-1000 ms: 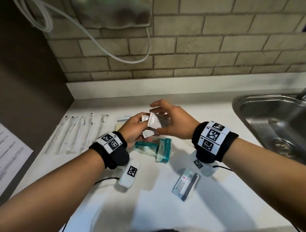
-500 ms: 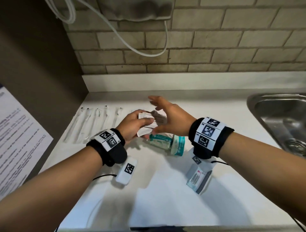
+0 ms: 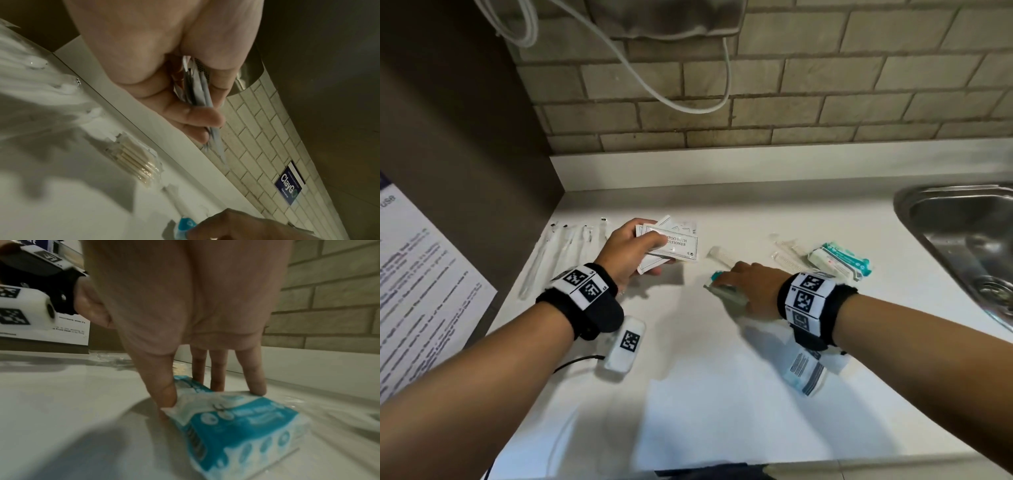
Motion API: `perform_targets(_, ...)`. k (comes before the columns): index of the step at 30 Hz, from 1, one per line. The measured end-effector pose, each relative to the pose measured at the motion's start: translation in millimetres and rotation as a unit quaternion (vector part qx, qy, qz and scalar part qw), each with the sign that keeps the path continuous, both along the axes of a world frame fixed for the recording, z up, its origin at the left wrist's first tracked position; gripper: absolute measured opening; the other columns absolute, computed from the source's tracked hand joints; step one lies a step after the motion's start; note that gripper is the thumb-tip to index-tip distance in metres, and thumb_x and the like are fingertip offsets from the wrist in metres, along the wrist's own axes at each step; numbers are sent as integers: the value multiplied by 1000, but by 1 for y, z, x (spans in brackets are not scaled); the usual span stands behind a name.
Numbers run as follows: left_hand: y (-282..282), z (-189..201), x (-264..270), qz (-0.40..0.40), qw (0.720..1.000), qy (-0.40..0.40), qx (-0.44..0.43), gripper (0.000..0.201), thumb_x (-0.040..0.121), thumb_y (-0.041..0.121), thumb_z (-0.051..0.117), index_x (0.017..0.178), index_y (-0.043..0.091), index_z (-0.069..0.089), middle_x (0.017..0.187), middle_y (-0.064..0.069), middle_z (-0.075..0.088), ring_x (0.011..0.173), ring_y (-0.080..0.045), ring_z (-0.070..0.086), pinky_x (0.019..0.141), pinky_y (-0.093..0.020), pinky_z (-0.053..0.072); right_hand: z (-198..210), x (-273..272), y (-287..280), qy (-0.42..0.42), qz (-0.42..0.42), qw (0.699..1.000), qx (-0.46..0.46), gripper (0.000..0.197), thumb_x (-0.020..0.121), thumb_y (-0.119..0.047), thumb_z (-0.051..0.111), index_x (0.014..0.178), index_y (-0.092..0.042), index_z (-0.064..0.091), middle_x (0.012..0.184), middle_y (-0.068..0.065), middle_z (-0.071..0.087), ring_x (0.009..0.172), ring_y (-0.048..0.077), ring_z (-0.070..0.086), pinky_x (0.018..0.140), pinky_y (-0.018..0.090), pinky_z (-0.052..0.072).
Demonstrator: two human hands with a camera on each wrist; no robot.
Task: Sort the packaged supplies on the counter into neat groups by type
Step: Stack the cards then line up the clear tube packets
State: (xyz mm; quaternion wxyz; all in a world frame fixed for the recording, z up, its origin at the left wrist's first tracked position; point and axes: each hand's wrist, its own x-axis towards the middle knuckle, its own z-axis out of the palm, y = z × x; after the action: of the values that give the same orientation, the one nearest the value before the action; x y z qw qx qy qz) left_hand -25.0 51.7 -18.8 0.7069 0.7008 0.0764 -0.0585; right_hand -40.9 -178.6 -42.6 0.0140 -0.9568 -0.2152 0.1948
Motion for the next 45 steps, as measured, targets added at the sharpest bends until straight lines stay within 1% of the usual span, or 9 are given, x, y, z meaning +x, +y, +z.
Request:
perform_targets(3,-3,-7,-2,-23,1000,5,13,20,88,2,59,102,17,59,98,-14,74,71,-29,72,43,-24,49,2,1,-16,4,-23,1000,-15,73,82,-14,63,140,-45,31,127,-1,43,106,23,56,84,32,52)
perform_targets(14,-10,-23,-8,-98,994,47,28,27,86,0,65,104,19,59,103,-14,73,82,-29,71,59,-38,56,15,16,-34,41,-118,989,-77,91,66,-1,77,137,-39,35,111,1,49,94,24,60,82,42,57)
perform_targets(18,-6,-26,-8,-126,990,54,36,30,87,0,66,111,17,59,106,-14,71,82,-25,70,57,-38,59,28,18,-17,14,-114,988,-105,72,71,-23,79,134,-33,44,132,6,39,116,30,49,93,43,51)
perform_targets(22,1,-34,-10,-159,984,52,68,35,86,5,70,113,22,57,107,-10,70,83,-26,68,73,-55,55,33,21,16,-10,-85,994,68,98,66,-40,84,146,-29,27,152,5,29,127,27,47,102,42,44)
perform_targets(25,3,-37,-11,-190,976,33,98,45,86,4,69,120,26,49,106,-11,65,78,-27,66,75,-50,55,34,16,43,30,-87,983,159,110,64,-40,86,149,-26,17,145,6,41,119,26,54,100,40,46)
perform_targets(30,1,-41,-11,-215,963,26,161,36,89,7,68,118,14,48,101,-12,59,80,-24,61,70,-34,56,19,15,70,3,-44,997,62,61,74,-30,77,125,-15,47,115,7,64,99,27,61,83,35,52)
perform_targets(37,8,-37,-10,-243,869,-78,423,25,89,24,67,109,21,53,106,-2,67,91,-21,62,80,-32,49,14,9,82,-92,6,995,-49,32,89,-32,56,117,-16,51,102,1,62,80,23,56,66,31,42)
perform_targets(41,5,-29,-9,-268,823,-106,489,35,95,20,57,127,20,44,123,-4,61,102,-22,60,82,-30,46,8,7,85,-159,19,986,-41,38,92,-29,51,128,-19,47,114,1,61,102,24,59,69,32,38)
perform_targets(45,-5,-39,-20,-304,712,-71,629,37,97,18,41,134,20,35,132,-8,46,115,-30,50,89,-39,43,-9,-2,83,-133,-1,989,-69,37,97,-32,41,131,-18,38,121,5,53,110,29,56,72,35,37)
